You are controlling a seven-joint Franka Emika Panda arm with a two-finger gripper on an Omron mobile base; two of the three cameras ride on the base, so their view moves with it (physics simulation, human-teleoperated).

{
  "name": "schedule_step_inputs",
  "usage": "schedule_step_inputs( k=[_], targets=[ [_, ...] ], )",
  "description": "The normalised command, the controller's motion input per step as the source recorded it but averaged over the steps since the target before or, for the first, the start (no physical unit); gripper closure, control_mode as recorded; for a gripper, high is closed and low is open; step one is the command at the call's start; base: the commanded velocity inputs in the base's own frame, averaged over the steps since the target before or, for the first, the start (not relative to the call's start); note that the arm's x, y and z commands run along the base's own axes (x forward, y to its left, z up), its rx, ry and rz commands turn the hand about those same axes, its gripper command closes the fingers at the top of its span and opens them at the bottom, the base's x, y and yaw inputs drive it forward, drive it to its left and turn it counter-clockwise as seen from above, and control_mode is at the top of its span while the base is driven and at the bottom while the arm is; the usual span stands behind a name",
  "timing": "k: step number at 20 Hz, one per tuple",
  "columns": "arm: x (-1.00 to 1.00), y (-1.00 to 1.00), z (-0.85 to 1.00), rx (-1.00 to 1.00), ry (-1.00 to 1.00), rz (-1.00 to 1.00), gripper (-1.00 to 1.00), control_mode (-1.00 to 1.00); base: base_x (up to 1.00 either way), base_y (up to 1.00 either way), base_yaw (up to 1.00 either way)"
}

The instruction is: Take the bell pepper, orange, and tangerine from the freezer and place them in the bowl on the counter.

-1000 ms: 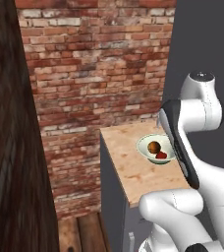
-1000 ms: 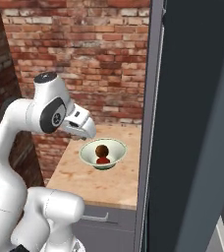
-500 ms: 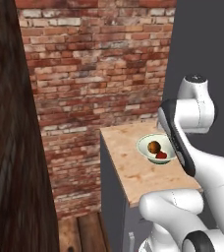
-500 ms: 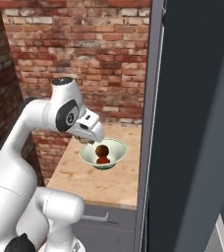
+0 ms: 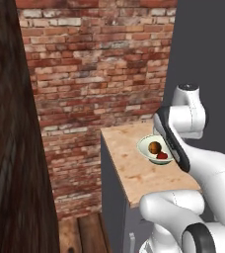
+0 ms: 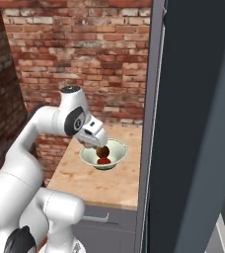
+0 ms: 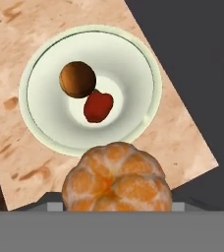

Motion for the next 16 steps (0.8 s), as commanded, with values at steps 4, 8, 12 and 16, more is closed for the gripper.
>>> schedule_step_inputs(
  k=[4, 8, 12, 16],
  targets=[
    [0.23, -0.01, -0.29, 0.0, 0.05, -0.04, 1.0, -1.0, 0.0, 0.0, 0.0],
    [0.19, -0.06, -0.25, 0.02, 0.01, -0.01, 1.0, -1.0, 0.0, 0.0, 0.0],
    [0.17, -0.07, -0.24, 0.02, 0.0, 0.0, 1.0, -1.0, 0.0, 0.0, 0.0],
    [0.21, -0.12, -0.27, 0.02, 0.0, 0.0, 1.0, -1.0, 0.0, 0.0, 0.0]
  ],
)
